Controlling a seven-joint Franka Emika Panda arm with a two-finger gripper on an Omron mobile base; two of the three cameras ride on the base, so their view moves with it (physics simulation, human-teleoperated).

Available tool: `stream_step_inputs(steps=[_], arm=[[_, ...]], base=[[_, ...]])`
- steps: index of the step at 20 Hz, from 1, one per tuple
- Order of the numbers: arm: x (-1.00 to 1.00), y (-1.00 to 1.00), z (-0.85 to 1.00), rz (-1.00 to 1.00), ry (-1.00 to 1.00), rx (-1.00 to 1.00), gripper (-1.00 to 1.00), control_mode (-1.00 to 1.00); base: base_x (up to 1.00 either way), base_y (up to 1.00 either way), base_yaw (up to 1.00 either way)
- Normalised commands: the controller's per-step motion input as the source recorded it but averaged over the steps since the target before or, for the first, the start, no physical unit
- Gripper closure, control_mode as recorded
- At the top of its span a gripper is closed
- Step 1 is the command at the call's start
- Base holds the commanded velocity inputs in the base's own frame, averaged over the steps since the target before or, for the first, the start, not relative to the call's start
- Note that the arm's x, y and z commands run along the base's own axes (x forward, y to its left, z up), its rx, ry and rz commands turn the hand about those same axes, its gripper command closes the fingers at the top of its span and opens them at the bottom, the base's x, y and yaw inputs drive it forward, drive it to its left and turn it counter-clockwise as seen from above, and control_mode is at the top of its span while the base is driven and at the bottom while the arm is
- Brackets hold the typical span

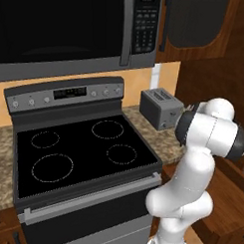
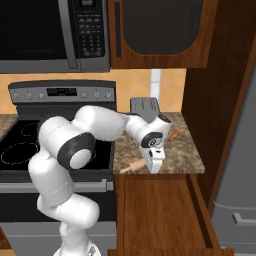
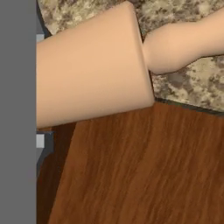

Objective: Pick the rolling pin from the drawer and place it on the counter.

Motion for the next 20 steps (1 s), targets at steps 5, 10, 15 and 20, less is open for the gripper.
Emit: stream_step_inputs(steps=[5,10,15,20], arm=[[0.95,0.0,-0.17,-0.13,0.04,0.02,1.0,-1.0],[1.0,0.0,-0.31,-0.25,0.0,0.07,-1.0,-1.0],[0.22,-0.2,0.0,-0.18,0.0,0.1,-1.0,-1.0],[-0.9,-0.21,0.73,-0.03,-0.2,0.14,-1.0,-1.0]], base=[[0.0,0.0,0.0],[0.0,0.0,0.0],[0.0,0.0,0.0],[0.0,0.0,0.0]])
